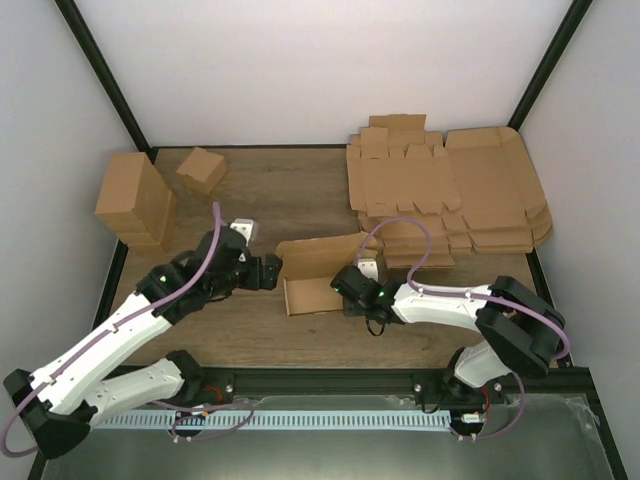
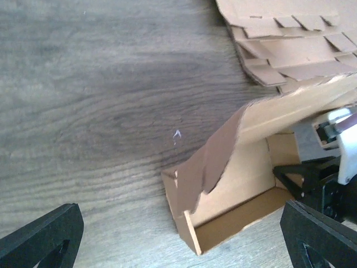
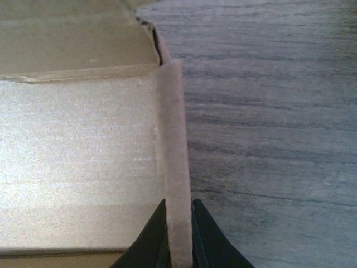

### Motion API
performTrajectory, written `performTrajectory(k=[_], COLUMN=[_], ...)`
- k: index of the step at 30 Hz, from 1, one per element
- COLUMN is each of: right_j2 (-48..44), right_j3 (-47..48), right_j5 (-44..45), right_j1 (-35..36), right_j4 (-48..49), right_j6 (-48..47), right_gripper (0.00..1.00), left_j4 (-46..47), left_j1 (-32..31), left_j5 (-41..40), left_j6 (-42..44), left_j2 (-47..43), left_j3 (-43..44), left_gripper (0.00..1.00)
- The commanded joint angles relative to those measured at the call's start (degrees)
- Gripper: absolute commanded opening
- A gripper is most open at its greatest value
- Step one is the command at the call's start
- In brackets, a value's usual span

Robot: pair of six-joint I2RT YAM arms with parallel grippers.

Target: Fold the paper box

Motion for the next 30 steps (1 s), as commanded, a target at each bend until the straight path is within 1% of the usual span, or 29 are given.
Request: performTrajectory(k=[1,2,4,6,7,8,9,13,15,17,18,19,21,24,26,28,29,30], right_j2=[1.44,1.29,0.43,-1.19,-2.44,-3.86,-5.45,-12.45,-15.18,-17.07,-17.96,-18.6,-20.65,-24.13,-26.0,-27.3,-27.71,-27.85], right_j3=[2.16,2.08,1.6,0.64,0.04,-0.55,-1.5,-4.26,-4.71,-4.27,-3.67,-3.03,-2.2,-1.75,-1.42,-0.99,-0.59,-0.08], right_j5=[-0.4,-0.43,-0.8,-1.29,-1.46,-1.88,-2.1,-2.91,-3.26,-5.45,-7.55,-9.35,-12.1,-17.05,-20.09,-23.39,-26.0,-27.96], right_j1=[-0.86,-0.86,-0.86,-0.86,-0.88,-0.86,-0.86,-0.9,-0.94,-1.77,-3.14,-4.28,-6.11,-9.77,-13.19,-17.35,-19.44,-21.49], right_j4=[1.29,1.44,1.98,2.57,2.81,3.37,3.9,5.03,4.59,3.64,2.72,1.74,0.0,-1.22,-2.12,-2.42,-2.36,-2.2], right_j6=[1.35,0.8,-0.31,-1.49,-1.94,-2.65,-3.58,-6.38,-7.72,-9.61,-10.84,-11.71,-13.37,-15.67,-16.51,-17.18,-17.58,-18.15], right_gripper=[0.14,0.18,0.21,0.26,0.31,0.39,0.43,0.48,0.5,0.51,0.51,0.51,0.53,0.59,0.63,0.68,0.71,0.73], left_j4=[7.92,8.69,10.56,11.64,12.03,12.27,12.66,14.64,15.39,16.23,16.1,15.52,14.74,16.3,17.54,18.44,19.1,19.89], left_j1=[0.5,0.46,0.5,0.46,0.48,0.48,0.45,0.46,0.48,0.48,1.06,1.89,4.36,6.52,8.0,9.97,10.84,11.58], left_j5=[-0.64,-0.07,1.42,1.6,1.32,0.96,0.69,0.57,0.2,0.21,0.61,1.42,3.64,6.62,8.06,9.98,11.09,12.56], left_j6=[-6.24,-6.28,-5.76,-5.49,-5.3,-5.2,-4.96,-4.11,-3.78,-3.75,-3.82,-3.71,-2.88,-1.63,-1.04,-0.21,0.3,0.84], left_j2=[-3.6,-3.95,-4.06,-3.74,-3.52,-3.37,-3.35,-3.52,-3.23,-2.62,-2.09,-1.06,0.64,0.64,0.41,0.67,0.96,1.18], left_j3=[-6.49,-7.79,-9.63,-11.02,-11.7,-12.15,-12.61,-14.26,-14.89,-15.21,-14.98,-14.57,-13.86,-14.92,-15.74,-16.18,-16.19,-16.17], left_gripper=[1.0,1.0,0.99,0.96,0.95,0.93,0.91,0.85,0.79,0.64,0.59,0.58,0.58,0.61,0.69,0.83,0.88,0.88])
